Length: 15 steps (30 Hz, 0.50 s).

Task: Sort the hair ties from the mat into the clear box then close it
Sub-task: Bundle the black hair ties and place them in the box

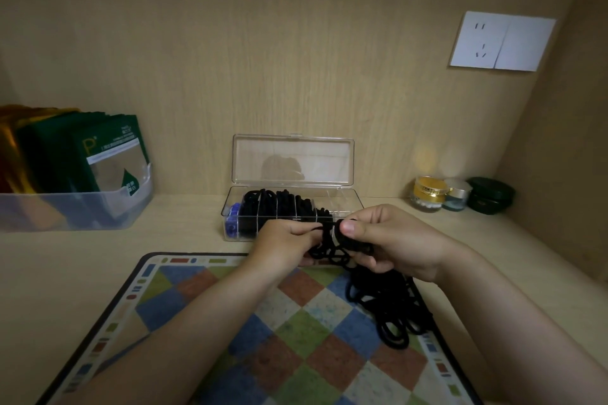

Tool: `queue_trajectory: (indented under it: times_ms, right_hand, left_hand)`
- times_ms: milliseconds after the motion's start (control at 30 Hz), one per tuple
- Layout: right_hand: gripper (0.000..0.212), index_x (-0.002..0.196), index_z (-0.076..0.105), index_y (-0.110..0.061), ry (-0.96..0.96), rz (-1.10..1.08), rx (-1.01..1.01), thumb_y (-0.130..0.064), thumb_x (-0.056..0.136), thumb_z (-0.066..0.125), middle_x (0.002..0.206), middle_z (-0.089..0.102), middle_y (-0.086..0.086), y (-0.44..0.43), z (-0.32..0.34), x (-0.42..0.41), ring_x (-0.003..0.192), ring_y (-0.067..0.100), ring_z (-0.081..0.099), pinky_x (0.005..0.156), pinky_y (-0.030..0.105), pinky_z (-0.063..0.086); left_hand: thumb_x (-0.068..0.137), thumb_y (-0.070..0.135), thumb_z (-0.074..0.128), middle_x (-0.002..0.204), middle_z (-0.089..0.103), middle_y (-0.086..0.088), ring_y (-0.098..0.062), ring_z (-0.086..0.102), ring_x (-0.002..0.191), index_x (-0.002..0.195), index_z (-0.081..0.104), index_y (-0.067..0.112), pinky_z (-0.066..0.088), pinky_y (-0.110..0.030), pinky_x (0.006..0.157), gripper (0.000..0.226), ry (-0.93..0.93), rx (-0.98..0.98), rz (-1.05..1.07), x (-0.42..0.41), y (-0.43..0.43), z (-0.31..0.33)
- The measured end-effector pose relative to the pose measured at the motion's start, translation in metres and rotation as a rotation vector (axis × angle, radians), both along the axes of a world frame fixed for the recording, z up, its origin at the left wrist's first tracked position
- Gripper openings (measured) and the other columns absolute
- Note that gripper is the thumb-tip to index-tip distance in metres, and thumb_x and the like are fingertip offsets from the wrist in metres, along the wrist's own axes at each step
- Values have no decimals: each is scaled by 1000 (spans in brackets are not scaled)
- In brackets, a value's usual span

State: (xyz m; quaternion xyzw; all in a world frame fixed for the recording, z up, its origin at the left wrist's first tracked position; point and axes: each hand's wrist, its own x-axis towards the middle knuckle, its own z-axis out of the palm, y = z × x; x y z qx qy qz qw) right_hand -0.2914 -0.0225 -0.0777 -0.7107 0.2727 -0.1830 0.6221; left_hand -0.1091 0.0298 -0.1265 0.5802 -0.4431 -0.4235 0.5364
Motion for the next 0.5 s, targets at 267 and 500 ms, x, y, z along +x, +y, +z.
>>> queue_trajectory:
  times_ms: [267, 500]
  right_hand:
    - [45, 91, 66, 9, 211, -309, -192, -36, 89, 71, 48, 43, 8, -6, -9, 6, 39, 13, 33, 40, 19, 25]
    - [34, 82, 71, 4, 191, -402, -199, -29, 85, 77, 44, 41, 2, -5, -11, 7, 36, 11, 31, 39, 19, 24]
  left_hand:
    - [103, 27, 51, 103, 76, -14, -22, 73, 93, 111, 72, 6, 58, -29, 76, 31, 249, 22, -194, -11, 5, 10]
    - [99, 13, 56, 114, 73, -9, -19, 73, 98, 118, 71, 9, 61, -29, 80, 24, 243, 23, -106, -10, 3, 9]
